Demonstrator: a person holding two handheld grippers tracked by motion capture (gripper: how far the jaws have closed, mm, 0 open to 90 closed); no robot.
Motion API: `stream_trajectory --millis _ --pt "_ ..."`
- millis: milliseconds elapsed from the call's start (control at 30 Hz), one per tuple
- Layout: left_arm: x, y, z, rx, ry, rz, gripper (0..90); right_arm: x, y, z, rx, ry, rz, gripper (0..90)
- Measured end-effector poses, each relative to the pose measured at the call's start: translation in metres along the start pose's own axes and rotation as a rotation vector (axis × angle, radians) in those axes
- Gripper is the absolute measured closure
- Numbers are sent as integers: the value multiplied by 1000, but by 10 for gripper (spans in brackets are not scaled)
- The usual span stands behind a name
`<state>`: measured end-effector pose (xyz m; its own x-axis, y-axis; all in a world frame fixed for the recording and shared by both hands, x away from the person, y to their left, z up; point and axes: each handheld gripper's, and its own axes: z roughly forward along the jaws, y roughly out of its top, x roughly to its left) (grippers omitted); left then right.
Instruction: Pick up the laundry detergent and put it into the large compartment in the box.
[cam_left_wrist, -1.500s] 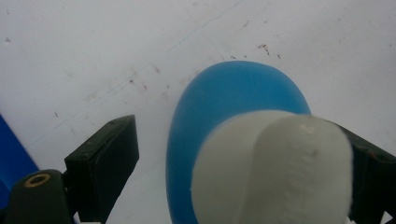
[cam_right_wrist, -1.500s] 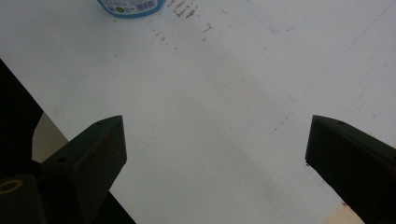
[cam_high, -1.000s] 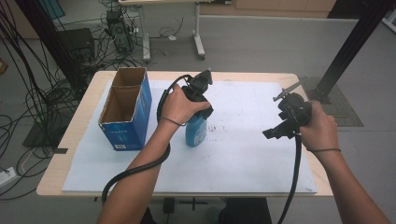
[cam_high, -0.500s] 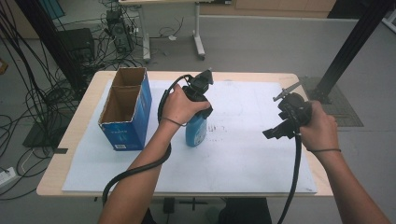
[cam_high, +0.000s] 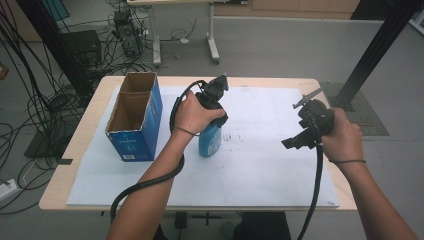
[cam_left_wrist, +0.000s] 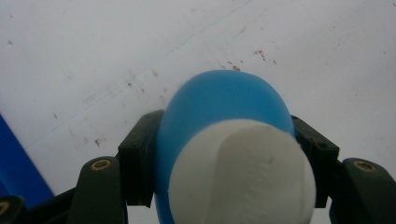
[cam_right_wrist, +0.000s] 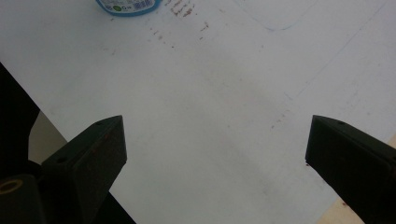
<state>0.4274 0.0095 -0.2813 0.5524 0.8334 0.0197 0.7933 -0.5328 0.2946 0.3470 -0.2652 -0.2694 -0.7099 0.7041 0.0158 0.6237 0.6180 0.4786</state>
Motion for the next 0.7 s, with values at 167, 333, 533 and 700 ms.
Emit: stream_trajectory --millis 167,333,533,700 --pt "0 0 0 2 -2 4 371 0 0 0 0 1 0 53" --pt "0 0 0 2 -2 2 371 1 1 1 1 2 -2 54" --pt "0 0 0 4 -2 2 371 0 1 1 0 3 -3 53" --pt "0 1 0 5 -2 2 371 0 2 1 0 3 -4 53"
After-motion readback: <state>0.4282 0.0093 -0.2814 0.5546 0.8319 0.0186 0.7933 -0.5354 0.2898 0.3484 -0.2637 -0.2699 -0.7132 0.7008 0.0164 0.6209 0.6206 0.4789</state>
